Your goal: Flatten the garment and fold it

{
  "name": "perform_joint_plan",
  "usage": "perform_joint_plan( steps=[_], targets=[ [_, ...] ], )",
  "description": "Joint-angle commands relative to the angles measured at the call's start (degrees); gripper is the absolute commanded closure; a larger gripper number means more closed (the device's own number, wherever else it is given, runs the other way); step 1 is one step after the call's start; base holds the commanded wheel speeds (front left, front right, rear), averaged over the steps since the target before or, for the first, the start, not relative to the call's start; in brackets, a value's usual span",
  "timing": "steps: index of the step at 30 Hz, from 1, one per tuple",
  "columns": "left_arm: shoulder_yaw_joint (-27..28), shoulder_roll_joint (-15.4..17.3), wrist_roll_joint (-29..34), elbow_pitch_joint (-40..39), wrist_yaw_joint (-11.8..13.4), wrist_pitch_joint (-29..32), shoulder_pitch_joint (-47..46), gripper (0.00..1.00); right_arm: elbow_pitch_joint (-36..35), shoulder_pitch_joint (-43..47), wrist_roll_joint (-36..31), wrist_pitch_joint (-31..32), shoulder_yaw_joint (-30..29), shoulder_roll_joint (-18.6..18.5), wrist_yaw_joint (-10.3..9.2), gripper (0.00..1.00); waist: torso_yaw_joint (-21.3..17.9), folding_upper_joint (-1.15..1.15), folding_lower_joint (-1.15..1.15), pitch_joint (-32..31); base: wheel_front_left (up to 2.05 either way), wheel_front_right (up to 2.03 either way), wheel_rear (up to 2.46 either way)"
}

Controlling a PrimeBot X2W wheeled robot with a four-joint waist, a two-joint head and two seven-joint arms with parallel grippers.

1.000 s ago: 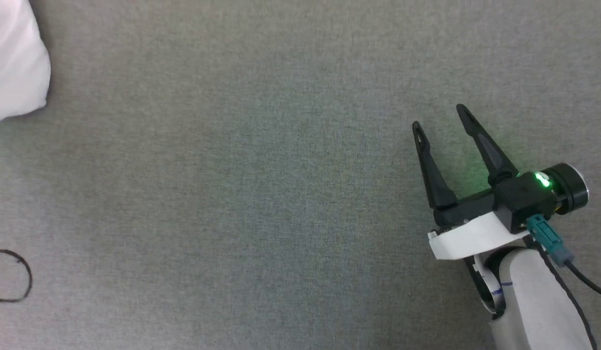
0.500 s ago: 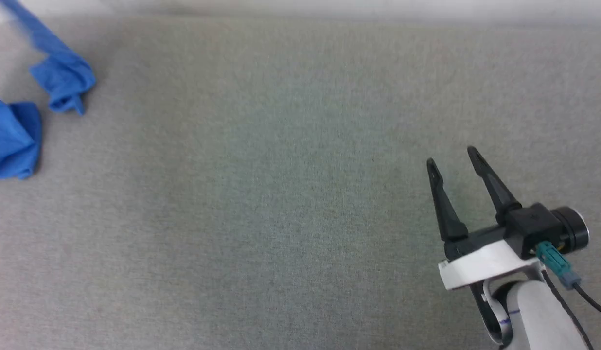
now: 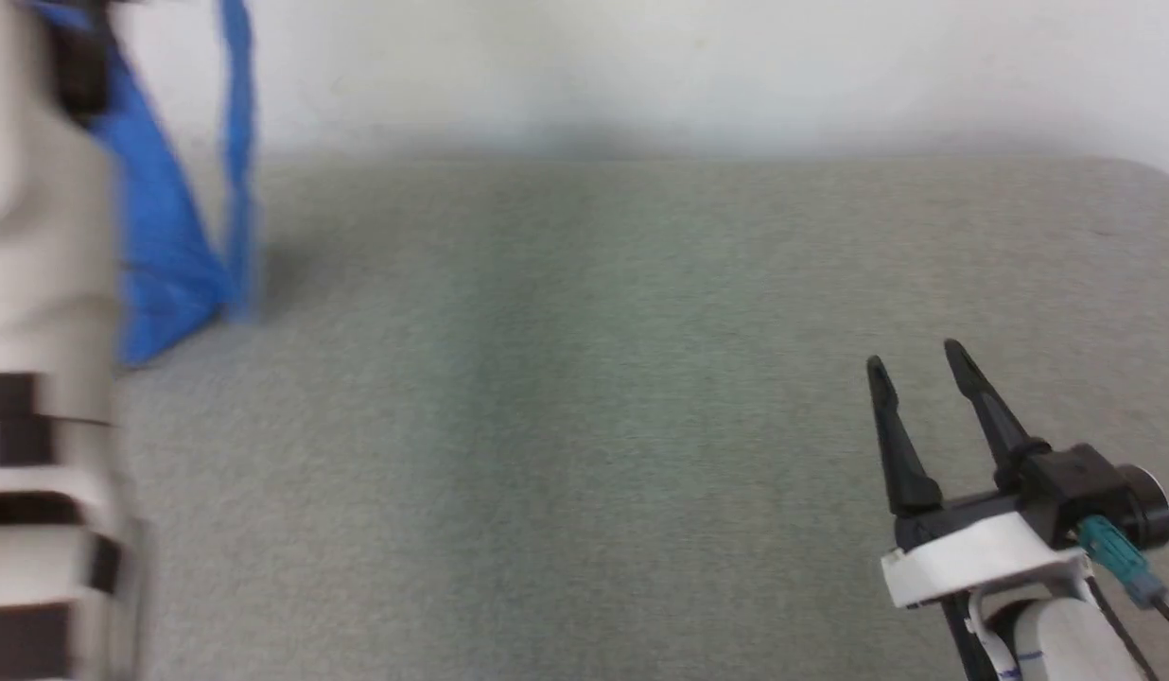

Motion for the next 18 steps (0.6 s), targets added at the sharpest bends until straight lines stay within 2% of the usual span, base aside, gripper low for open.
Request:
perform_joint_plan(
  steps=[1, 8, 12, 18],
  targets=[
    [-1.12, -2.52, -0.67, -1.59, -0.37, -0.17, 1.94, 1.0, -0.68, 1.02, 0.24, 0.32, -0.45, 0.08, -0.04, 0.0, -3.41, 0.0, 0.01, -2.09, 0.0, 0.0, 0.0],
    [-6.02, -12.55, -4.76, -10.86, -0.67, 1.88, 10.45, 1.0, -2.07, 2.33, 0.66, 1.39, -1.92, 0.08, -0.04, 0.0, -7.17, 0.0, 0.01, -1.6, 0.0, 0.0, 0.0],
    [-7.58, -14.54, -7.16, -14.63, -0.5, 2.96, 16.68, 1.0, -2.65, 2.6, 0.72, 1.62, -2.11, 0.08, -0.04, 0.0, -8.07, 0.0, 0.01, -1.05, 0.0, 0.0, 0.0],
    [-10.74, -15.7, -10.74, -18.48, 2.24, 3.98, 34.82, 1.0, -3.06, 2.96, 1.08, 1.6, -2.41, 0.08, -0.04, 0.0, -8.65, 0.0, 0.01, -0.07, 0.0, 0.0, 0.0]
  ],
)
